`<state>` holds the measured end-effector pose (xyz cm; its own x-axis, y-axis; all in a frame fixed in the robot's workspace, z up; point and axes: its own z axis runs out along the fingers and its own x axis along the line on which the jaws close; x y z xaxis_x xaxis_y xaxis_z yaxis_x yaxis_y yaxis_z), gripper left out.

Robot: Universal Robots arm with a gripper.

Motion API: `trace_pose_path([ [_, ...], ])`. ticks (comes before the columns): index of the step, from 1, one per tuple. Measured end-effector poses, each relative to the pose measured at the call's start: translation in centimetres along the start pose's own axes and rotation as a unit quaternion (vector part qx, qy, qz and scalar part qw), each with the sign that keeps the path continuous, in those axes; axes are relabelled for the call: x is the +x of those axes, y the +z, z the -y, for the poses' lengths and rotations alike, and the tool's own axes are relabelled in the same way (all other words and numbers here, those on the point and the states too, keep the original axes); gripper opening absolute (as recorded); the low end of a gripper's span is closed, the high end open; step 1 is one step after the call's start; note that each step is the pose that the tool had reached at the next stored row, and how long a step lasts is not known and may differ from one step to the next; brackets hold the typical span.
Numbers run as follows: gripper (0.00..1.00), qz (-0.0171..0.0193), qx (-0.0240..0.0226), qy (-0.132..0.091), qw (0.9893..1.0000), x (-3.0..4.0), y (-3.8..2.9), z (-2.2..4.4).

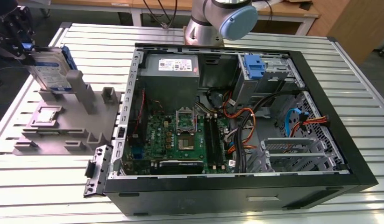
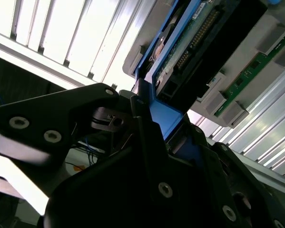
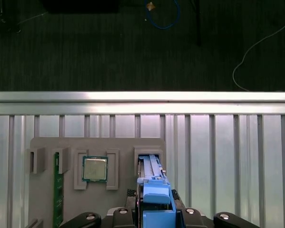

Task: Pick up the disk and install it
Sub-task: 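Pick up the disk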

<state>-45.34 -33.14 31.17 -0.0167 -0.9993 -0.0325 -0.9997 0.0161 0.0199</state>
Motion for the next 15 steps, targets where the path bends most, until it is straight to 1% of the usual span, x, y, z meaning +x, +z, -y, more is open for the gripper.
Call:
trace_pose_path([
  [3, 0.37, 0.0, 0.0, -0.001, 1.0, 0.0, -0.04, 0.0],
  [15, 0.37, -0.0001, -0.0001, -0.003, 1.0, -0.02, -0.54, -0.01],
])
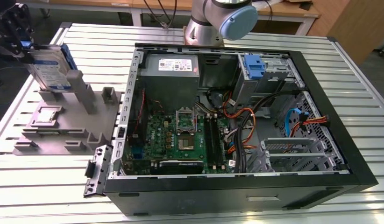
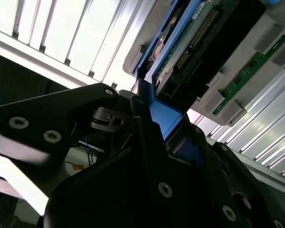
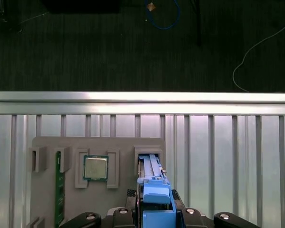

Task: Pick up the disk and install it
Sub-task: 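Pick up the disk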

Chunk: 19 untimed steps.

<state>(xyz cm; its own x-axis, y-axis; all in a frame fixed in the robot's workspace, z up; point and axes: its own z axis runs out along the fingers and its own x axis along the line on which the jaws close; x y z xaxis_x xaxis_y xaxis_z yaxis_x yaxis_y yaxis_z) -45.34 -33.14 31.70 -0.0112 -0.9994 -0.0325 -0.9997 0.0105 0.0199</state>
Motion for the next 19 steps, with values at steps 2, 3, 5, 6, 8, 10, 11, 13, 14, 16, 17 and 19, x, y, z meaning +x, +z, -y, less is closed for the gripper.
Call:
trace_pose_path([
  [2, 0.37, 0.0, -0.0001, 0.0, 1.0, 0.0, -0.09, 0.0],
  [3, 0.37, 0.0, 0.0, -0.001, 1.0, -0.01, -0.11, 0.0],
  [5, 0.37, 0.0, 0.0, -0.001, 1.0, -0.01, -0.18, 0.0],
  [6, 0.37, 0.0, 0.0, -0.001, 1.0, -0.01, -0.21, 0.0],
  [8, 0.37, 0.0, -0.0001, -0.001, 1.0, -0.01, -0.27, -0.01],
  [10, 0.37, 0.0, 0.0, -0.002, 1.0, -0.01, -0.33, -0.01],
  [11, 0.37, 0.0, -0.0001, -0.002, 1.0, -0.01, -0.36, -0.01],
  [13, 0.37, 0.0, 0.0, -0.002, 1.0, -0.01, -0.37, 0.0],
  [14, 0.37, 0.0, 0.0, -0.003, 1.0, -0.01, -0.37, -0.01],
  [16, 0.37, 0.0, -0.0001, -0.003, 1.0, -0.01, -0.38, -0.01],
  [17, 0.37, -0.0001, -0.0002, -0.003, 1.0, -0.01, -0.38, -0.01],
  [19, 0.37, -0.0001, -0.0001, -0.004, 1.0, -0.01, -0.39, -0.01],
])
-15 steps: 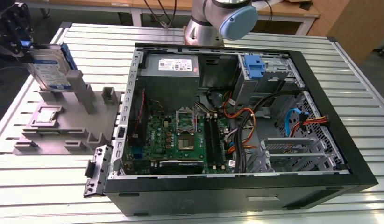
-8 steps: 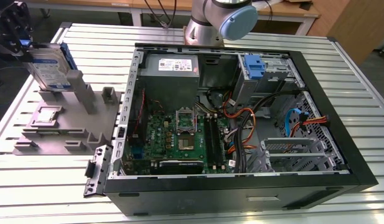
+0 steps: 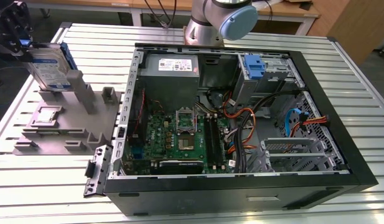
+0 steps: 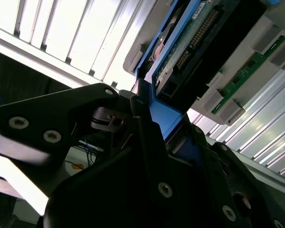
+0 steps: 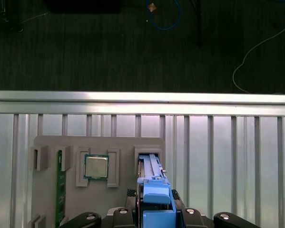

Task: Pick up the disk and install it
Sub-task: 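Pick up the disk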

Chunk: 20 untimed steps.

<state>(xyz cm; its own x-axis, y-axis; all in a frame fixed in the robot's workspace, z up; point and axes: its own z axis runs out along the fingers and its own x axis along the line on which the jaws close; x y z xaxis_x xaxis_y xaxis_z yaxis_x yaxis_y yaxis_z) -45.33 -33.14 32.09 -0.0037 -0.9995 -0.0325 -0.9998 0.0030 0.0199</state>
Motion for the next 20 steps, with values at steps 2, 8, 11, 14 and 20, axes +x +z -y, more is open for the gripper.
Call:
trace_pose_path([
  [2, 0.37, 0.0, 0.0, 0.0, 1.0, 0.0, -0.04, 0.0],
  [8, 0.37, 0.0, 0.0, 0.0, 1.0, -0.01, -0.22, -0.01],
  [11, 0.37, 0.0, 0.0001, 0.0, 1.0, -0.01, -0.29, 0.0],
  [14, 0.37, 0.0, 0.0, 0.0, 1.0, -0.01, -0.36, -0.01],
  [20, 0.37, 0.0, 0.0, 0.0, 1.0, -0.02, -0.53, -0.01],
])
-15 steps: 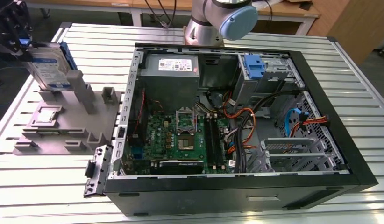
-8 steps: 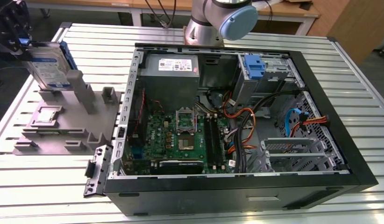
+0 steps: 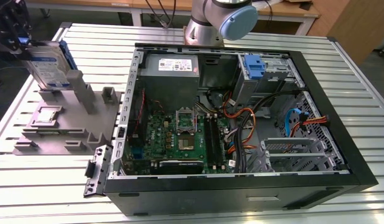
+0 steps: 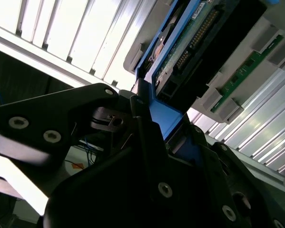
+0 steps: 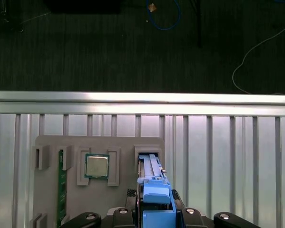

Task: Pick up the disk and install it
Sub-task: 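Pick up the disk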

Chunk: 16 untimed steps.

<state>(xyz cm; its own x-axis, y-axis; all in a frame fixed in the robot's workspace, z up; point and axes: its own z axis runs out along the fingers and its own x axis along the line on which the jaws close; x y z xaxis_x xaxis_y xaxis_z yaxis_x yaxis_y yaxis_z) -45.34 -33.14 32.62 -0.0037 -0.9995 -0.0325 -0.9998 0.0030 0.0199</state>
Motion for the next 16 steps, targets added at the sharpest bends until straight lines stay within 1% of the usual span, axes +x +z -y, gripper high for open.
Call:
trace_pose_path([
  [16, 0.37, 0.0, 0.0, 0.0, 1.0, -0.02, -0.39, -0.01],
])
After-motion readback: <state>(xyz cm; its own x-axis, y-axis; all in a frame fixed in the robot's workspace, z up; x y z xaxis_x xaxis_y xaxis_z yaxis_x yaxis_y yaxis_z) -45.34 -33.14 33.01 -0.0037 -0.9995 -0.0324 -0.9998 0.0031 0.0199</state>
